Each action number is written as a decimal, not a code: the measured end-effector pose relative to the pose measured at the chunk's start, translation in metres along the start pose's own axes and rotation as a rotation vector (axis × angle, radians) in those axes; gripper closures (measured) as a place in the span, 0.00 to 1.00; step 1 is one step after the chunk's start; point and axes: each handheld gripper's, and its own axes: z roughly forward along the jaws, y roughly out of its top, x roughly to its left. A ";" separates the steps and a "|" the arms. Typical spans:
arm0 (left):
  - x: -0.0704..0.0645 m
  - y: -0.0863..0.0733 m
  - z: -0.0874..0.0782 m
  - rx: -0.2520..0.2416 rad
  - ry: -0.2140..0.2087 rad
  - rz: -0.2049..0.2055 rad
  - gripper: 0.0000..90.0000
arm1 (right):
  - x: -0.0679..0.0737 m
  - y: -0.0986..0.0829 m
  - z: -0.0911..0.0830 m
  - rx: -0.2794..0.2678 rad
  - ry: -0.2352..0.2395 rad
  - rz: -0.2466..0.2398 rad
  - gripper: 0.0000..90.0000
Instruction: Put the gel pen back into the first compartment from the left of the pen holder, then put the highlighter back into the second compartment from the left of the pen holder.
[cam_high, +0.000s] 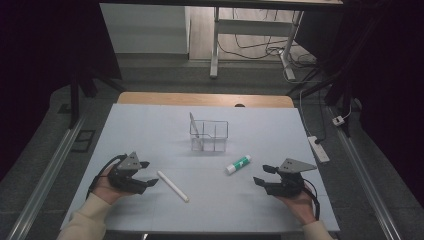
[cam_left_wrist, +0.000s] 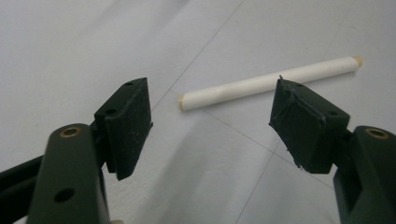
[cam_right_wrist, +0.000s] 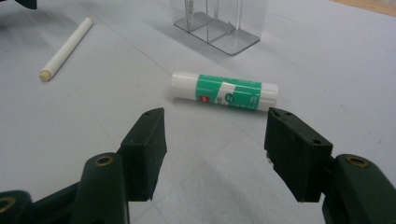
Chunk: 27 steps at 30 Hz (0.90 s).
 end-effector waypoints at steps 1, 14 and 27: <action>0.000 0.000 0.000 0.004 -0.001 0.006 0.32 | -0.001 -0.001 -0.001 -0.002 -0.001 0.001 0.43; 0.004 0.007 0.002 0.045 -0.039 0.083 0.33 | -0.014 -0.011 -0.012 0.006 -0.035 0.008 0.42; 0.018 0.026 0.002 0.094 -0.101 0.206 0.34 | -0.019 -0.015 -0.013 0.025 -0.053 0.010 0.42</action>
